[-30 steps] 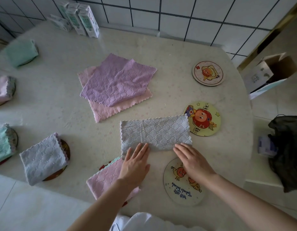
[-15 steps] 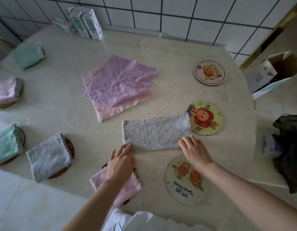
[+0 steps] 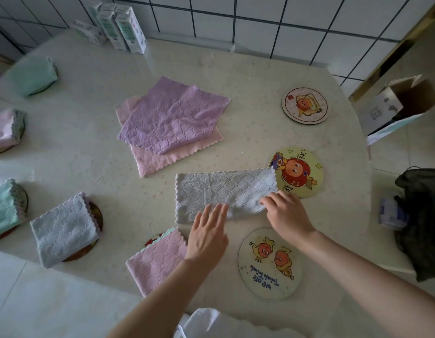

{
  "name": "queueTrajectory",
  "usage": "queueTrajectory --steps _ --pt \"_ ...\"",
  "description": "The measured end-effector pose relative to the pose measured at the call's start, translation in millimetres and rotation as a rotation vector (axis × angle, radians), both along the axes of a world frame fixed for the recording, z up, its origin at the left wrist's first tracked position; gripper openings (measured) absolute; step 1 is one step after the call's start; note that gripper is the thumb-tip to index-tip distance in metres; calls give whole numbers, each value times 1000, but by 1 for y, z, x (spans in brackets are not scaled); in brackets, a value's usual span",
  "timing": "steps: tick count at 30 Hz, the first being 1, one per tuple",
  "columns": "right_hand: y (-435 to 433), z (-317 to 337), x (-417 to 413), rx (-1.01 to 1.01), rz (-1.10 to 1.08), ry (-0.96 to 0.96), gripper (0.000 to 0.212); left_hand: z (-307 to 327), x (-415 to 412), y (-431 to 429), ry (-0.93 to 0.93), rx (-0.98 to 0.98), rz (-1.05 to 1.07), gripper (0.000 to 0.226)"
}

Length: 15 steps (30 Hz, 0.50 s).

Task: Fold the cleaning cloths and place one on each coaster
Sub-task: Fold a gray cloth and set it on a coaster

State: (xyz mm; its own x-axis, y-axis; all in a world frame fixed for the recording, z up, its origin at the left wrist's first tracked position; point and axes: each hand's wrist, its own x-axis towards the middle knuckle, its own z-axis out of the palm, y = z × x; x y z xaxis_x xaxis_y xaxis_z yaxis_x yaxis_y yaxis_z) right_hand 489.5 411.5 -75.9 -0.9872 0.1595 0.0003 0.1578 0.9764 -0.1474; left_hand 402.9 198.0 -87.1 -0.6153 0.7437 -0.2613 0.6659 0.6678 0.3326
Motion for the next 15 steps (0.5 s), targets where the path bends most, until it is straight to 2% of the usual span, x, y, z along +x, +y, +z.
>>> queueTrajectory --steps 5,8,11,15 --pt "-15 28 4 -98 39 133 23 -12 6 30 -69 40 12 91" --pt "-27 39 9 -158 69 172 21 -25 3 36 -53 139 -31 75" --pt "-41 43 16 -246 76 147 20 -33 -6 32 -25 239 -219 72" --pt "-57 38 26 -341 89 104 19 -39 -23 16 19 215 -360 51"
